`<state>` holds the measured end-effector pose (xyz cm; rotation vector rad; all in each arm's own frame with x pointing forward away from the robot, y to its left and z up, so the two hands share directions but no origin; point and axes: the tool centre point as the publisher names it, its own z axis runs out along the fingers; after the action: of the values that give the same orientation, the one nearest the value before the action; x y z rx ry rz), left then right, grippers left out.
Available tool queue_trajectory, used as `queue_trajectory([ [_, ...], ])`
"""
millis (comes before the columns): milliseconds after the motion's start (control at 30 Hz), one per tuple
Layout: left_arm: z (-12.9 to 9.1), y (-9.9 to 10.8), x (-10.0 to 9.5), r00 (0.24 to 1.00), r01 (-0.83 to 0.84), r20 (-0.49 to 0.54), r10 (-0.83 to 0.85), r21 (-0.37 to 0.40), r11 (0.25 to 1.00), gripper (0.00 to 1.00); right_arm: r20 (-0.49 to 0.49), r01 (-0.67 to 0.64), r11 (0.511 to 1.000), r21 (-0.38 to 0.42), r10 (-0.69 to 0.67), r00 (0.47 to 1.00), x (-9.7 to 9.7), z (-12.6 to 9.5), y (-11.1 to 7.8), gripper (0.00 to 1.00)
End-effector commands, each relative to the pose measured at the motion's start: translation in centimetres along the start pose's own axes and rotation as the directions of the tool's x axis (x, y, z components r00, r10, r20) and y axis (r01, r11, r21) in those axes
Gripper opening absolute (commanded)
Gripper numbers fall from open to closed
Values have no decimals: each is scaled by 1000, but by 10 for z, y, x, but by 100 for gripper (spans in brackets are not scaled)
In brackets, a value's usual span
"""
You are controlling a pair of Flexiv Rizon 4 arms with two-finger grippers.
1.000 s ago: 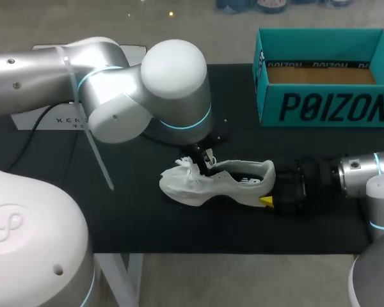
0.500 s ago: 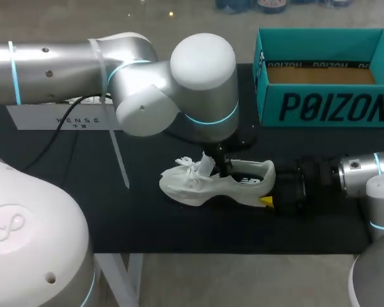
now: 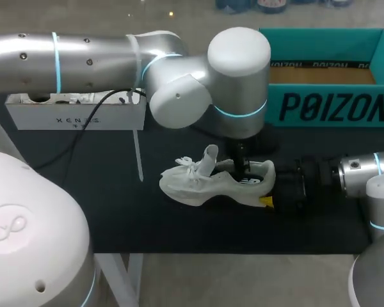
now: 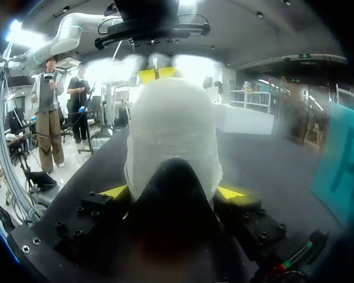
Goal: Take the shoe out of the shoebox, open the shoe tongue, remove and reinsert the insole, then place the shoe into the shoebox
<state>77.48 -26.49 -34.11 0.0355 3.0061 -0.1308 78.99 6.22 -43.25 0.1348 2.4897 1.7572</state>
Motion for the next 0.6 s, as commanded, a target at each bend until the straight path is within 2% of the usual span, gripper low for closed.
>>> queue_trajectory([
  [33, 15, -9, 1, 1000, -14, -25, 12, -54, 998, 0, 0, -1, 1000, 4, 1, 1000, 0, 3, -2, 0],
  [600, 33, 0, 12, 996, -39, -81, 31, -110, 993, 0, 0, -1, 1000, 4, 1, 1000, 0, 3, -2, 0],
])
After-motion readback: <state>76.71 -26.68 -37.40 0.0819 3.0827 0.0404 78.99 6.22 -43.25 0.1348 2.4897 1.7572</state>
